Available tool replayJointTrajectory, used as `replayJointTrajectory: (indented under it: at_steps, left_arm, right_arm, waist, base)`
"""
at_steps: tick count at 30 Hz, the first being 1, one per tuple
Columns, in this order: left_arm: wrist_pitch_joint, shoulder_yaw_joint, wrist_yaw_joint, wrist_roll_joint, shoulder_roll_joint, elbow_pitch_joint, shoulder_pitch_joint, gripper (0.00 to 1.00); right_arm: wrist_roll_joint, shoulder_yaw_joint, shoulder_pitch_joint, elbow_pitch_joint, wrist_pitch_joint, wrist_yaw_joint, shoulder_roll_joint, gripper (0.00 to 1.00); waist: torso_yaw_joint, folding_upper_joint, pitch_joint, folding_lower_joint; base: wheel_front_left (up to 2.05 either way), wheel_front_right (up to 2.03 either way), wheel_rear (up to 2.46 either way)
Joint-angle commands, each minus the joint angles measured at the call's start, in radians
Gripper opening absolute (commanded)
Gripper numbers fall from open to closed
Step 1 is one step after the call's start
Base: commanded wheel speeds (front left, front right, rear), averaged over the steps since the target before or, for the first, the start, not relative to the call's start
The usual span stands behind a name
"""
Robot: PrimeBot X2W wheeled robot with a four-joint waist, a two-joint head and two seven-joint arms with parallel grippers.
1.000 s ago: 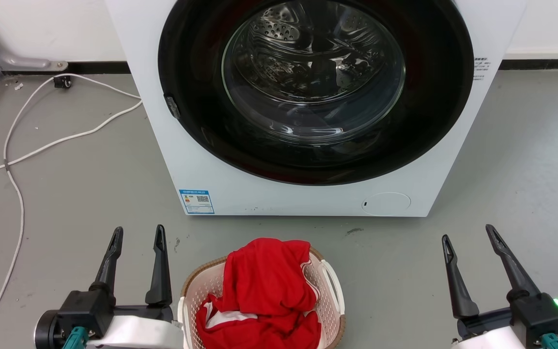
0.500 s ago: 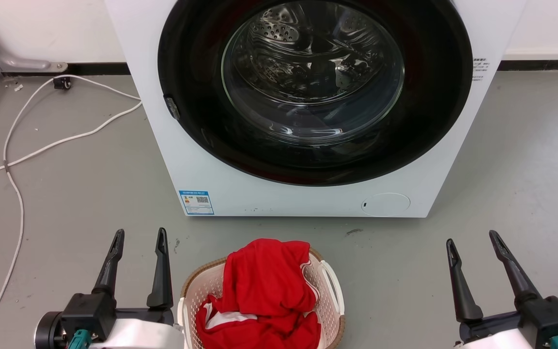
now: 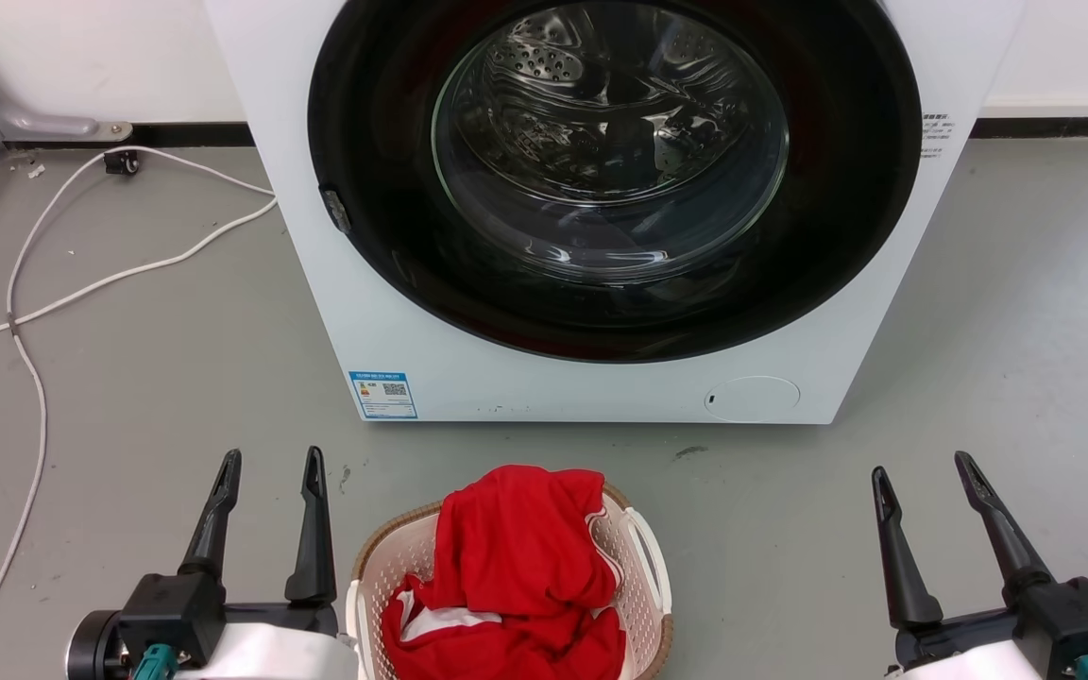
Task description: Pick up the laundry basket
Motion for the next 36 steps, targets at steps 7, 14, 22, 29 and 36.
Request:
replayJointTrajectory:
  at_steps: [7,14,22,29,36]
  left_arm:
    - [-0.003,0.006,0.008,0.007,0.002,0.004,0.013,1.0]
    - [-0.003,0.009,0.025,-0.004,0.002,0.016,0.002,1.0]
    - [-0.003,0.014,0.027,-0.017,0.002,0.087,-0.054,1.0]
    - [-0.003,0.027,0.0,-0.027,0.001,0.214,-0.159,1.0]
    - [-0.003,0.064,-0.015,-0.019,0.002,0.353,-0.26,1.0]
  right_arm:
    - [-0.001,0.003,0.009,-0.002,-0.002,-0.001,-0.004,1.0]
    - [-0.005,0.015,-0.001,0.001,-0.002,-0.001,-0.004,1.0]
    - [-0.005,0.05,-0.064,0.037,-0.002,-0.001,-0.003,1.0]
    - [-0.017,0.106,-0.196,0.165,-0.002,-0.001,-0.003,1.0]
    - [-0.05,0.161,-0.321,0.318,-0.002,-0.001,-0.003,1.0]
  waist:
    - [0.0,-0.0001,0.002,0.0]
    - [0.003,-0.0001,0.014,0.0]
    - [0.01,-0.0001,0.088,0.0]
    - [0.016,-0.0001,0.211,0.0]
    - [0.022,-0.0001,0.313,0.0]
  base:
    - [0.0,0.0,0.0]
    - [0.0,0.0,0.0]
    - [0.0,0.0,0.0]
    - [0.0,0.0,0.0]
    - [0.0,0.0,0.0]
